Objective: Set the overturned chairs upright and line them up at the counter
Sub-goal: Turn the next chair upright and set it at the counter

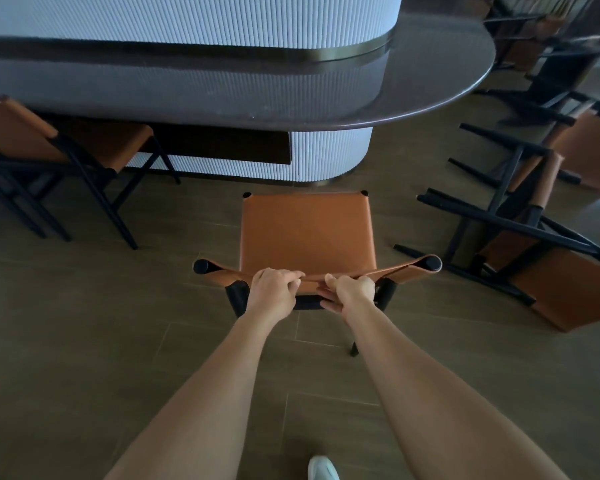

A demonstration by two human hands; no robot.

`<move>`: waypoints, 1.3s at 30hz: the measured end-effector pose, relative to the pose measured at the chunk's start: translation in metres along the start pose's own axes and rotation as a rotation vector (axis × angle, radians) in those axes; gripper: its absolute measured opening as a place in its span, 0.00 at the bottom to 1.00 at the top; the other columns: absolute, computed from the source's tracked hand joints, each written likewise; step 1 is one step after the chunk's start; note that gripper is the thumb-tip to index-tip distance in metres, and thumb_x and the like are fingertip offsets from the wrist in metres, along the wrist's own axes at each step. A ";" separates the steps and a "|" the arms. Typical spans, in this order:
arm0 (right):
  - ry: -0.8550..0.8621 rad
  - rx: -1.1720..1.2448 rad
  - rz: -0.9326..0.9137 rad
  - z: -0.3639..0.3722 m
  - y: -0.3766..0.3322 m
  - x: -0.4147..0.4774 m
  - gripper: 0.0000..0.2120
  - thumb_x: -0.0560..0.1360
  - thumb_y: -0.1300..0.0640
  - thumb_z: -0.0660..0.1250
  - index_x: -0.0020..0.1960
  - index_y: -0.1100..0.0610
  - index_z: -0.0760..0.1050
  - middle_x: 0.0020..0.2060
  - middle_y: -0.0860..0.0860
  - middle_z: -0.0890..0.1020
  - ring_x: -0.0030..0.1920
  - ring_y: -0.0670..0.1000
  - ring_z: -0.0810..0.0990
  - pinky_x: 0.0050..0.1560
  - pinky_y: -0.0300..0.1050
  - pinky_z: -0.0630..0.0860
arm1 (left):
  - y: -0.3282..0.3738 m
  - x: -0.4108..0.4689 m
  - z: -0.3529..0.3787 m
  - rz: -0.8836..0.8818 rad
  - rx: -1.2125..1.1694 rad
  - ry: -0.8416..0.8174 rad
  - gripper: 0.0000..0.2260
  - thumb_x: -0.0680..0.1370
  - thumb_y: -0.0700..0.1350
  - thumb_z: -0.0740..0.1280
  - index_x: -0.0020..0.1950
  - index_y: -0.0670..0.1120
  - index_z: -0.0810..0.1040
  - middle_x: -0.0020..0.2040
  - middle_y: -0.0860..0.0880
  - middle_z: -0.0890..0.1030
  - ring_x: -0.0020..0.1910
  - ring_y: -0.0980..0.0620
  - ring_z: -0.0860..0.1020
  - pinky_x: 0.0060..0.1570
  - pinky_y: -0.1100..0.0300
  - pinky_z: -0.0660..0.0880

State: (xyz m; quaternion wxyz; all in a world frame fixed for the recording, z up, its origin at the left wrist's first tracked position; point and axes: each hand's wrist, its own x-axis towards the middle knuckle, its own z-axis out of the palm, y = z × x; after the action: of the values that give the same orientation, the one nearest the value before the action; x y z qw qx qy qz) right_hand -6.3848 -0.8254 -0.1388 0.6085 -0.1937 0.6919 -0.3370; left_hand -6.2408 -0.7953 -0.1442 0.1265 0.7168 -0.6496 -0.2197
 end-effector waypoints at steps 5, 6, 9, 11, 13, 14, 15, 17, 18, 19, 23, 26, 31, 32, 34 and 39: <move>-0.004 -0.002 0.031 0.012 -0.026 0.018 0.04 0.77 0.66 0.69 0.47 0.61 0.74 0.40 0.55 0.84 0.32 0.49 0.85 0.37 0.50 0.84 | 0.003 0.032 -0.007 -0.025 0.004 0.003 0.14 0.83 0.46 0.58 0.67 0.52 0.77 0.64 0.53 0.79 0.64 0.49 0.72 0.68 0.57 0.59; 0.000 -0.006 0.039 0.015 -0.032 0.022 0.04 0.77 0.66 0.69 0.46 0.61 0.74 0.40 0.56 0.85 0.32 0.49 0.85 0.36 0.50 0.84 | 0.003 0.040 -0.009 -0.035 0.004 -0.002 0.14 0.83 0.47 0.58 0.67 0.52 0.77 0.64 0.53 0.79 0.65 0.48 0.72 0.68 0.57 0.60; 0.005 0.002 0.079 0.020 -0.044 0.031 0.05 0.75 0.68 0.69 0.47 0.61 0.74 0.40 0.57 0.85 0.32 0.50 0.85 0.34 0.49 0.84 | 0.001 0.054 -0.012 -0.038 -0.005 -0.010 0.14 0.83 0.46 0.58 0.66 0.53 0.78 0.63 0.53 0.80 0.64 0.49 0.73 0.67 0.56 0.60; 0.010 0.019 0.110 0.023 -0.047 0.035 0.06 0.75 0.70 0.69 0.47 0.62 0.74 0.41 0.58 0.85 0.32 0.51 0.86 0.34 0.49 0.84 | -0.002 0.056 -0.011 -0.024 0.003 -0.009 0.14 0.83 0.46 0.58 0.66 0.53 0.77 0.62 0.54 0.80 0.63 0.50 0.73 0.67 0.57 0.60; 0.024 0.017 0.123 0.024 -0.046 0.036 0.06 0.75 0.70 0.69 0.47 0.62 0.74 0.41 0.58 0.85 0.32 0.51 0.85 0.35 0.50 0.84 | -0.003 0.055 -0.010 -0.015 0.005 0.000 0.14 0.83 0.46 0.58 0.66 0.53 0.77 0.62 0.54 0.80 0.63 0.50 0.73 0.67 0.57 0.58; 0.027 0.013 0.124 0.024 -0.046 0.036 0.06 0.75 0.69 0.69 0.46 0.62 0.73 0.40 0.58 0.85 0.31 0.51 0.85 0.35 0.49 0.84 | -0.003 0.054 -0.009 -0.012 0.004 0.005 0.14 0.83 0.46 0.58 0.66 0.53 0.77 0.62 0.54 0.80 0.63 0.50 0.72 0.67 0.57 0.58; 0.032 0.012 0.118 0.025 -0.046 0.035 0.06 0.75 0.69 0.70 0.45 0.62 0.73 0.40 0.58 0.85 0.31 0.51 0.85 0.35 0.49 0.84 | -0.003 0.054 -0.010 -0.010 0.002 0.003 0.14 0.84 0.46 0.58 0.66 0.53 0.77 0.62 0.54 0.79 0.63 0.50 0.72 0.67 0.58 0.57; 0.046 0.013 0.109 0.026 -0.047 0.035 0.07 0.74 0.68 0.70 0.44 0.61 0.73 0.38 0.57 0.85 0.30 0.50 0.85 0.35 0.49 0.84 | -0.003 0.056 -0.012 -0.008 -0.015 -0.004 0.14 0.84 0.46 0.57 0.66 0.53 0.77 0.62 0.54 0.79 0.63 0.51 0.72 0.67 0.58 0.55; 0.052 0.009 0.106 0.026 -0.046 0.035 0.06 0.74 0.68 0.70 0.44 0.61 0.74 0.38 0.57 0.85 0.30 0.50 0.85 0.35 0.48 0.83 | -0.003 0.056 -0.011 -0.006 -0.025 -0.009 0.14 0.84 0.45 0.57 0.66 0.53 0.77 0.63 0.54 0.79 0.64 0.51 0.72 0.68 0.59 0.54; 0.056 0.003 0.103 0.026 -0.046 0.036 0.06 0.75 0.67 0.71 0.45 0.61 0.74 0.37 0.56 0.85 0.29 0.49 0.85 0.35 0.48 0.83 | -0.002 0.056 -0.012 -0.005 -0.027 -0.019 0.14 0.84 0.45 0.56 0.66 0.52 0.77 0.63 0.54 0.79 0.64 0.52 0.72 0.70 0.59 0.52; 0.078 -0.060 0.065 0.027 -0.044 0.033 0.05 0.75 0.61 0.72 0.46 0.61 0.77 0.36 0.54 0.85 0.31 0.49 0.85 0.34 0.46 0.83 | 0.004 0.056 -0.023 -0.041 -0.163 -0.107 0.16 0.84 0.48 0.53 0.64 0.51 0.78 0.61 0.55 0.79 0.65 0.58 0.70 0.73 0.58 0.41; 0.044 -0.151 0.037 0.027 -0.038 0.026 0.12 0.77 0.51 0.70 0.44 0.60 0.76 0.34 0.53 0.85 0.32 0.49 0.85 0.34 0.46 0.83 | 0.004 0.049 -0.041 -0.169 -0.598 -0.143 0.13 0.83 0.51 0.57 0.58 0.53 0.81 0.56 0.62 0.78 0.62 0.62 0.67 0.72 0.56 0.54; -0.032 0.020 0.137 0.016 -0.026 0.018 0.17 0.79 0.45 0.65 0.50 0.61 0.75 0.40 0.56 0.85 0.39 0.53 0.86 0.41 0.50 0.82 | -0.003 0.031 -0.064 -0.459 -1.143 0.037 0.12 0.81 0.47 0.61 0.47 0.46 0.83 0.46 0.50 0.86 0.53 0.54 0.81 0.72 0.52 0.58; -0.035 0.054 0.152 0.013 -0.025 0.016 0.18 0.79 0.44 0.65 0.51 0.61 0.75 0.41 0.57 0.85 0.40 0.53 0.86 0.41 0.50 0.82 | -0.007 0.027 -0.063 -0.523 -1.203 0.056 0.12 0.82 0.46 0.62 0.46 0.44 0.82 0.45 0.47 0.86 0.51 0.51 0.83 0.72 0.51 0.61; -0.048 0.144 0.174 0.008 -0.027 0.015 0.20 0.79 0.44 0.64 0.52 0.62 0.74 0.43 0.58 0.84 0.43 0.55 0.85 0.39 0.51 0.81 | -0.013 0.024 -0.059 -0.615 -1.302 0.046 0.12 0.82 0.46 0.62 0.47 0.41 0.81 0.46 0.44 0.85 0.50 0.48 0.83 0.68 0.50 0.69; -0.066 0.375 0.195 -0.001 -0.040 0.018 0.28 0.79 0.40 0.62 0.65 0.64 0.69 0.54 0.62 0.81 0.51 0.60 0.82 0.42 0.54 0.81 | -0.014 0.027 -0.048 -0.825 -1.472 -0.073 0.11 0.81 0.46 0.64 0.51 0.37 0.76 0.54 0.38 0.80 0.57 0.42 0.79 0.61 0.46 0.75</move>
State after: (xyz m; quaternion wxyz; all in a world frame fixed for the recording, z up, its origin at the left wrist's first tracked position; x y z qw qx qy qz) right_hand -6.3950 -0.8654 -0.1233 0.6857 -0.0204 0.6124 -0.3929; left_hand -6.2040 -0.8256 -0.1124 0.4497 0.6238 -0.0307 -0.6385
